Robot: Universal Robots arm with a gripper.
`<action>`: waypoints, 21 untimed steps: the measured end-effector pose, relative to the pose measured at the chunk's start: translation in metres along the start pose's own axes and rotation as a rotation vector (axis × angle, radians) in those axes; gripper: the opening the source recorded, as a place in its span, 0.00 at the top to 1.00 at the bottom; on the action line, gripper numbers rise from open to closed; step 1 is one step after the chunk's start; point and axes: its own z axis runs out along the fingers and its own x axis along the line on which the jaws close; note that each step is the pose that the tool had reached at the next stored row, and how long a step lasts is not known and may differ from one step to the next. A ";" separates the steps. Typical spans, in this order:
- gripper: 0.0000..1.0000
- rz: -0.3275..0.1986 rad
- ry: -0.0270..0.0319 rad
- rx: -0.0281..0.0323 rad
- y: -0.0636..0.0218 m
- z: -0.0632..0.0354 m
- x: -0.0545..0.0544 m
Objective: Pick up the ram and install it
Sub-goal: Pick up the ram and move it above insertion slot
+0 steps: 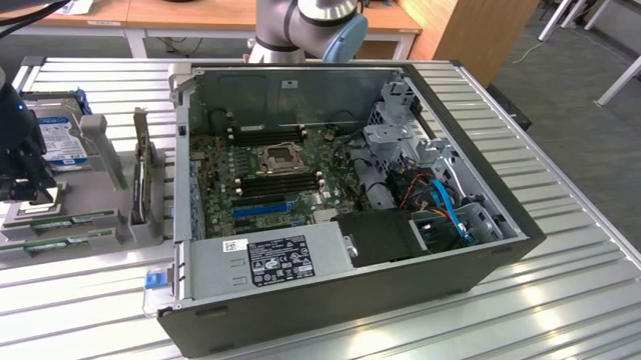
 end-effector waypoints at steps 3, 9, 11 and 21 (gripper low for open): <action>0.69 0.000 0.0001 -0.0001 0.0000 -0.0001 0.000; 0.69 0.000 0.0000 -0.0001 0.0001 -0.0002 0.002; 0.69 0.000 0.0000 -0.0001 0.0002 -0.0003 0.003; 0.69 0.000 0.0000 -0.0001 0.0006 -0.0013 0.013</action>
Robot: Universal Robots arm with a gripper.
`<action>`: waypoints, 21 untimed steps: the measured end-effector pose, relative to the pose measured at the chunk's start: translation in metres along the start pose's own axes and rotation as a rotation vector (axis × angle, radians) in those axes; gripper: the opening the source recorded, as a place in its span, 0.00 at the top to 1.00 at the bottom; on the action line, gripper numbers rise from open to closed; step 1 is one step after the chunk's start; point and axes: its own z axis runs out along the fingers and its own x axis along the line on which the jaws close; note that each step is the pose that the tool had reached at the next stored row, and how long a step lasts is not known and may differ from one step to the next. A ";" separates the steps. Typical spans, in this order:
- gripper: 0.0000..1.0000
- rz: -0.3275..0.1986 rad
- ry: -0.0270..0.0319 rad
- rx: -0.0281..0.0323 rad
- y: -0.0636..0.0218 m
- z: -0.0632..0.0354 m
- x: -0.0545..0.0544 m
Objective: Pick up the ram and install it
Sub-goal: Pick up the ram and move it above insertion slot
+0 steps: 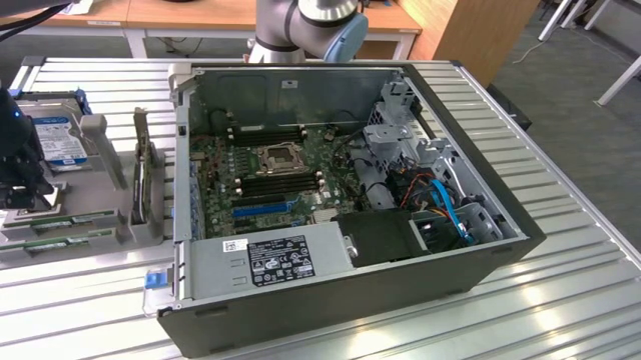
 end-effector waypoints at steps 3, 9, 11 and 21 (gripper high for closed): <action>0.69 0.000 0.0000 0.0000 0.0001 -0.0004 0.004; 0.69 0.000 0.0001 0.0000 0.0003 -0.0009 0.008; 0.69 0.000 0.0000 0.0000 0.0003 -0.0009 0.009; 0.69 0.000 0.0000 0.0001 0.0002 0.0032 0.009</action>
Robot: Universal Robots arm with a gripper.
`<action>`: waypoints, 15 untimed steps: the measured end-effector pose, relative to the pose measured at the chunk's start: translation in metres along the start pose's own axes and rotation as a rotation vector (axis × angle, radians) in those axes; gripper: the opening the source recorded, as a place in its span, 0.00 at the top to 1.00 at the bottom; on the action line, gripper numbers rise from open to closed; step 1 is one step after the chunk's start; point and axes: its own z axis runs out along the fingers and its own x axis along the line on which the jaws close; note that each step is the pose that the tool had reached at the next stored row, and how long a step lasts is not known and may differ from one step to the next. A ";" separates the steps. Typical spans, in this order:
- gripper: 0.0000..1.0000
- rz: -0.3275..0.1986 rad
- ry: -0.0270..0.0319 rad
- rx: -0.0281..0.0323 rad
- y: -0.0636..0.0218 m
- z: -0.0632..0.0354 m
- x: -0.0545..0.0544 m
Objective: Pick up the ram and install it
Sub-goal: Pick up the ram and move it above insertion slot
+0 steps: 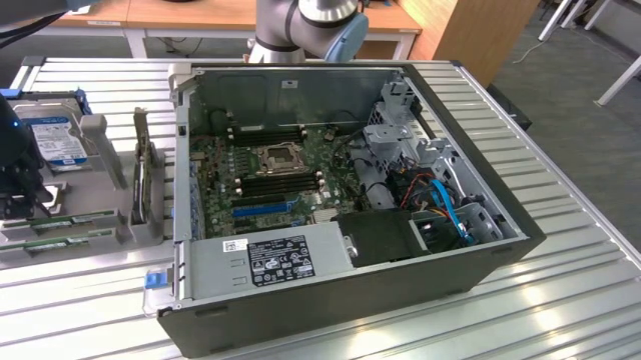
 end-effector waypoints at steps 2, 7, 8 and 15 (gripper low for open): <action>0.69 0.000 0.0000 0.0000 -0.0001 0.0023 0.000; 0.69 0.000 0.0000 -0.0001 -0.0003 0.0078 0.001; 0.69 0.000 0.0001 -0.0001 -0.0003 0.0078 0.001; 0.69 0.000 -0.0001 0.0002 -0.0003 0.0078 0.003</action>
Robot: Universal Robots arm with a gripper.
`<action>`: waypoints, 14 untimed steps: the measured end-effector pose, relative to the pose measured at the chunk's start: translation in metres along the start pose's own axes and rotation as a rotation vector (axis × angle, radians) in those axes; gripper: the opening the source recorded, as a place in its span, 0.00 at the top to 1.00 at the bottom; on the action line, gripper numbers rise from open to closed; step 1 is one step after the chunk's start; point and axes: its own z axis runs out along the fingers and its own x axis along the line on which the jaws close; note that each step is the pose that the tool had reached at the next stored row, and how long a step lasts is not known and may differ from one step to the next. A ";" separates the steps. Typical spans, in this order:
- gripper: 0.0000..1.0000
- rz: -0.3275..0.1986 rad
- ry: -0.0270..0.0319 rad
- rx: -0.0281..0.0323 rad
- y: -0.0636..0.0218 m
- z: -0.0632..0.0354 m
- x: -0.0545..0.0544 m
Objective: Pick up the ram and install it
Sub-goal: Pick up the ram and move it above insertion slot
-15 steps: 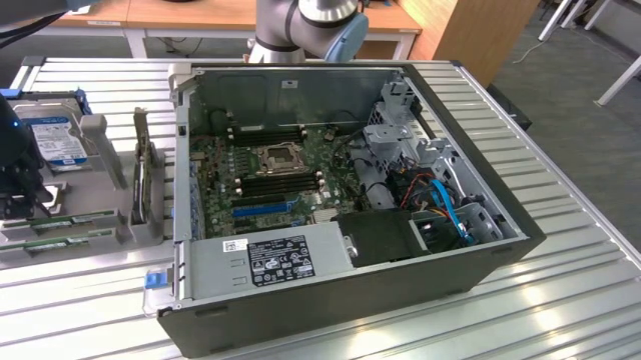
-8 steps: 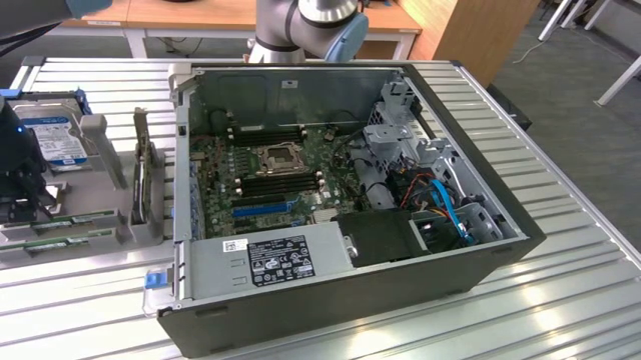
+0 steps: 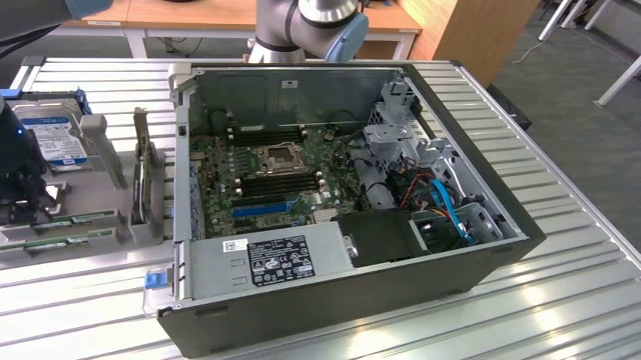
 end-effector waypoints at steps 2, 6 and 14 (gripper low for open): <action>0.69 0.000 0.0001 -0.0001 0.0002 -0.0003 0.002; 0.69 0.000 0.0001 -0.0001 0.0006 -0.0009 0.008; 0.69 0.000 0.0001 -0.0002 0.0010 -0.0016 0.014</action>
